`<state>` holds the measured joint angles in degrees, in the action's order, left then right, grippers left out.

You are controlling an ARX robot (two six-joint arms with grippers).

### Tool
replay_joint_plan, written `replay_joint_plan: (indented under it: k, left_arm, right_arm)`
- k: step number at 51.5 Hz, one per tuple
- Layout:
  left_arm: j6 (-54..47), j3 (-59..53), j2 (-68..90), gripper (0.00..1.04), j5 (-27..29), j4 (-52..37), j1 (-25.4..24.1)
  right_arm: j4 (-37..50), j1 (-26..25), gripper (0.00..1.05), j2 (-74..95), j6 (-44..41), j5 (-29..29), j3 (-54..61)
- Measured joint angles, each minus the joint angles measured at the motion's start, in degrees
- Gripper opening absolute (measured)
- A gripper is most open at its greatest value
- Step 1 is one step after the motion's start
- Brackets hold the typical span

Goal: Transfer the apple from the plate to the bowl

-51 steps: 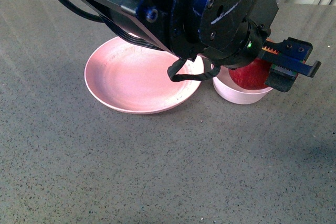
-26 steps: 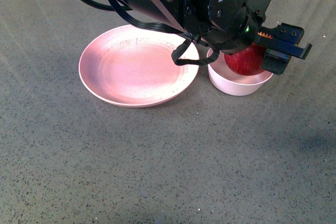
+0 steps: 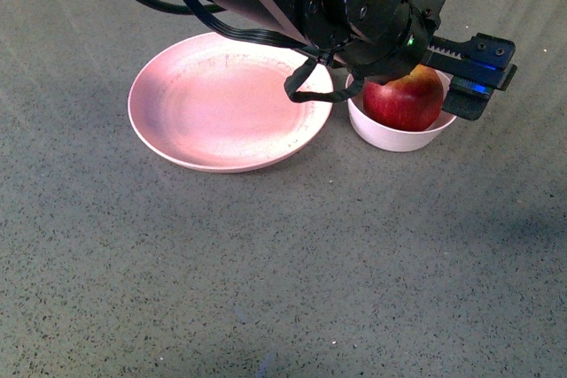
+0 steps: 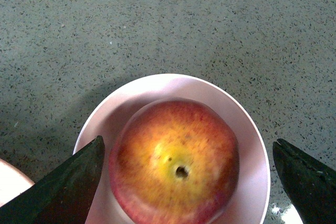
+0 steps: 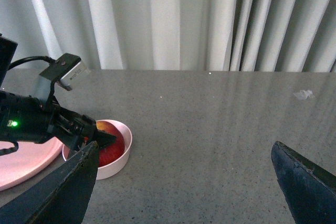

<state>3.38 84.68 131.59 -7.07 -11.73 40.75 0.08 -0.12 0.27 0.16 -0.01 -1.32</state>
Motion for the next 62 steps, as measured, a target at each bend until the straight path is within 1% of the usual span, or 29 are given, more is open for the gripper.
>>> replay_joint_plan:
  k: [13, 23, 24, 25, 26, 28, 29, 30, 32, 33, 34, 35, 36, 38, 43, 44, 47, 57, 62]
  left_arm:
    - [3.6, -6.8, -4.7, 0.96, -0.3, -4.3, -0.9]
    - [6.7, -14.2, -13.0, 0.96, -0.1, -8.9, -3.9]
    - [6.4, -14.7, -13.4, 0.96, 1.1, -9.5, -4.0]
    - [5.7, -16.2, -13.9, 0.93, 4.0, -13.1, -4.0]
    - [5.1, -17.5, -14.4, 0.90, 9.6, -16.7, -4.1]
    - [2.5, -21.8, -15.6, 0.83, 20.8, -27.2, -4.7]
    - [1.3, -25.8, -16.9, 0.78, 27.0, -34.1, -5.4]
    - [0.6, -28.5, -18.0, 0.74, 30.7, -38.2, -5.9]
    - [-0.6, -34.7, -20.9, 0.66, 36.1, -45.6, -7.5]
    - [-1.0, -37.8, -22.8, 0.62, 36.8, -48.6, -8.6]
    - [-1.4, -41.4, -25.2, 0.56, 36.6, -51.4, -10.0]
    - [-1.5, -43.0, -26.4, 0.54, 36.3, -52.4, -10.6]
    - [-1.9, -46.5, -29.2, 0.47, 35.4, -54.0, -12.1]
    - [-2.1, -51.0, -32.7, 0.39, 33.6, -55.1, -13.9]
    - [-2.4, -60.0, -39.1, 0.18, 29.7, -55.7, -17.8]
    - [-2.5, -61.9, -40.7, 0.13, 28.8, -55.7, -18.8]
    - [-2.5, -65.5, -44.5, 0.01, 26.4, -55.6, -20.7]
    - [-2.8, -74.1, -56.3, 0.02, 20.7, -52.2, -26.8]
    - [-2.8, -76.7, -61.5, 0.02, 18.5, -49.6, -29.0]
  right_arm:
    - [0.0, 0.0, 0.96, 0.0, 0.0, 0.0, 0.0]
    - [0.0, 0.0, 0.96, 0.0, 0.0, 0.0, 0.0]
    - [0.0, 0.0, 0.96, 0.0, 0.0, 0.0, 0.0]
    - [0.0, 0.0, 0.96, 0.0, 0.0, 0.0, 0.0]
    - [0.0, 0.0, 0.96, 0.0, 0.0, 0.0, 0.0]
    - [0.0, 0.0, 0.96, 0.0, 0.0, -0.2, 0.0]
    - [0.0, 0.0, 0.96, 0.0, 0.0, -0.1, 0.0]
    - [0.0, 0.0, 0.96, 0.0, 0.0, -0.1, 0.0]
    - [0.0, 0.0, 0.96, 0.0, 0.0, -0.1, 0.0]
    - [0.0, 0.0, 0.96, 0.0, 0.0, -0.1, 0.0]
    - [0.0, 0.0, 0.96, 0.0, 0.0, 0.0, 0.0]
    - [0.0, 0.0, 0.96, 0.0, 0.0, 0.0, 0.0]
    - [0.0, 0.0, 0.96, 0.0, 0.0, 0.0, 0.0]
    - [0.0, 0.0, 0.96, 0.0, 0.0, 0.0, 0.0]
    - [0.0, 0.0, 0.96, 0.0, 0.0, 0.0, 0.0]
    - [0.0, 0.0, 0.96, 0.0, 0.0, 0.0, 0.0]
    - [0.0, 0.0, 0.96, 0.0, 0.0, 0.0, 0.0]
    - [0.0, 0.0, 0.96, 0.0, 0.0, 0.0, 0.0]
    - [0.0, 0.0, 0.96, 0.0, 0.0, 0.0, 0.0]
